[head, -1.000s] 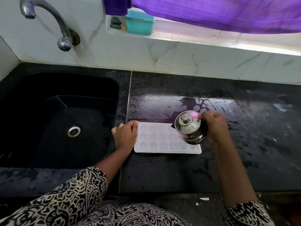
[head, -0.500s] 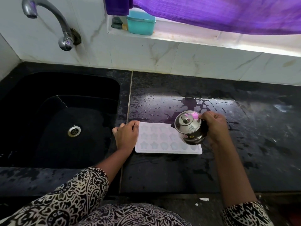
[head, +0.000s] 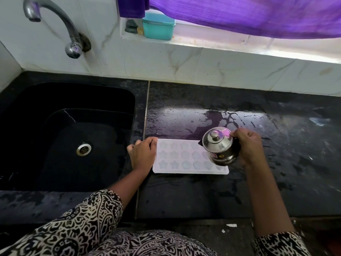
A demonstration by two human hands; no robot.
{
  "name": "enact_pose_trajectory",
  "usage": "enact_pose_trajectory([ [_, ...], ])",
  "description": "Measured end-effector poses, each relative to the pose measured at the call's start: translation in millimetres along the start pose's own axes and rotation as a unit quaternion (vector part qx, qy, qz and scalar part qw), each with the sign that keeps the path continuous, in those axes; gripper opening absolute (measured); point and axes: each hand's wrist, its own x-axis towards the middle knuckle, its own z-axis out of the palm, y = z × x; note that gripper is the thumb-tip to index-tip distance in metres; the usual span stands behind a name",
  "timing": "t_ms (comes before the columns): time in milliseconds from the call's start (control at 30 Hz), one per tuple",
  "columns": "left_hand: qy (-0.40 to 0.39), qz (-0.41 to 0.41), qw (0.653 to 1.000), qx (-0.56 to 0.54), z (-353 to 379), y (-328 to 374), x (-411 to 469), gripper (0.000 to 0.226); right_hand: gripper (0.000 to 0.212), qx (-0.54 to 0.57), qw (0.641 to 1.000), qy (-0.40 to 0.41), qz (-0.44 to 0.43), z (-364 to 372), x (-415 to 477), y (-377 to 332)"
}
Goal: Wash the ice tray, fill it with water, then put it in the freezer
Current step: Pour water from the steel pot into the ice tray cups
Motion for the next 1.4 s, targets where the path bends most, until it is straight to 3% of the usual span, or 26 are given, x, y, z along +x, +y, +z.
enact_pose_trajectory([
  [200,0.005,0.001,1.0,-0.002,-1.7,1.5,-1.7,0.028,0.036,-0.049,0.998,0.008,-0.03,-2.7,-1.7,0.3],
  [1400,0.007,0.012,1.0,-0.008,5.8,-6.0,1.5,0.03,0.033,-0.079,0.996,0.013,-0.03,-6.0,-0.4,1.0],
])
